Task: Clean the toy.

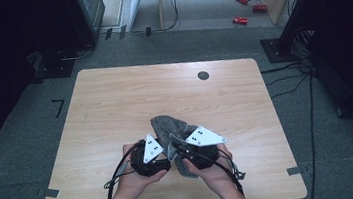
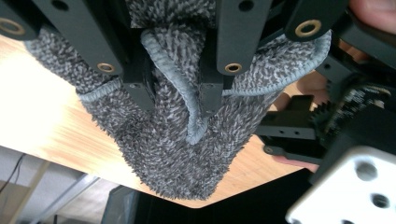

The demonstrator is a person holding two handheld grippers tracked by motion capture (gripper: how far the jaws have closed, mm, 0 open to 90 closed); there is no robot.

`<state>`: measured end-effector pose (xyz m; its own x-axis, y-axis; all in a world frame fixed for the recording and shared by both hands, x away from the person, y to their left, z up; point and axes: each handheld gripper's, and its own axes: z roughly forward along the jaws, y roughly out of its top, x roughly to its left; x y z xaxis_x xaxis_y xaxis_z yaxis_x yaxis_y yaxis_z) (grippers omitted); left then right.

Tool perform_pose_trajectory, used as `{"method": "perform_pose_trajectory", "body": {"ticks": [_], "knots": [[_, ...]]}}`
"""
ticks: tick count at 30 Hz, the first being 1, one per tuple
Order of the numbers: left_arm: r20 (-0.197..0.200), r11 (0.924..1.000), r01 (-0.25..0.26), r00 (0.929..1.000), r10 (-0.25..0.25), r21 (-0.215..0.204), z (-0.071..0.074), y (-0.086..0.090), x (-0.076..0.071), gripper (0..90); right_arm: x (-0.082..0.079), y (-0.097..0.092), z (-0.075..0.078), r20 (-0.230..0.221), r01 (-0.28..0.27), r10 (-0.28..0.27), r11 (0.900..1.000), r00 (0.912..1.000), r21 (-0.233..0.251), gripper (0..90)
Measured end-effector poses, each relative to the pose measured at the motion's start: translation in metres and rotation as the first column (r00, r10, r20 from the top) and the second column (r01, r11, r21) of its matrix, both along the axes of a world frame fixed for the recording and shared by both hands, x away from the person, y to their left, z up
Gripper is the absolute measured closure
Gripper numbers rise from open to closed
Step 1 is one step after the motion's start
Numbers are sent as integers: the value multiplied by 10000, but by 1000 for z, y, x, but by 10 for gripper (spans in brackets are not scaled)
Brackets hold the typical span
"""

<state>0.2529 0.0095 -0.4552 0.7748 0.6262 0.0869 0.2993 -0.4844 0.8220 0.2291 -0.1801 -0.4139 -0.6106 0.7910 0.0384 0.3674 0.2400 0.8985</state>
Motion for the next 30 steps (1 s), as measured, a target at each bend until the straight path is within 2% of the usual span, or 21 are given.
{"method": "perform_pose_trajectory", "body": {"ticks": [3,6,8,10,14,16,19,22,24,26,30], "knots": [[42,10000,-9,10000,8,44,-1,-1,0,349,-5,6,1,158,-42,46,9996,9999,-294,735],[78,9999,93,9999,-94,88,-1,-3,-2,349,-13,18,2,405,-462,485,9974,9980,-556,733],[122,9999,94,9999,-95,45,0,-3,-2,349,-13,21,3,464,-486,519,9964,9976,-701,730],[146,9999,116,9998,-116,2,1,-2,-2,349,-9,15,3,419,-456,475,9979,9980,-454,727],[128,9999,110,9999,-109,-132,3,2,0,348,-1,0,4,201,235,-231,9996,9995,-185,728],[139,9998,67,9999,-65,-184,3,4,1,349,0,-3,4,125,366,-365,9992,9993,-135,730],[108,9998,-9,9999,11,-216,4,8,4,349,-6,4,5,383,205,-184,9984,9991,-536,734],[73,9995,-4,10000,6,-303,4,7,3,349,-13,14,7,458,-307,334,9979,9984,-572,733],[208,9996,171,9996,-166,-230,3,3,-1,348,-15,19,8,629,-493,537,9963,9966,-707,732],[302,9994,321,9990,-316,-153,3,-1,-4,349,-13,18,8,617,-448,484,9973,9969,-589,729],[449,9994,348,9984,-344,-69,4,1,-3,348,-3,4,6,379,93,-86,9998,9992,-182,731]]}}
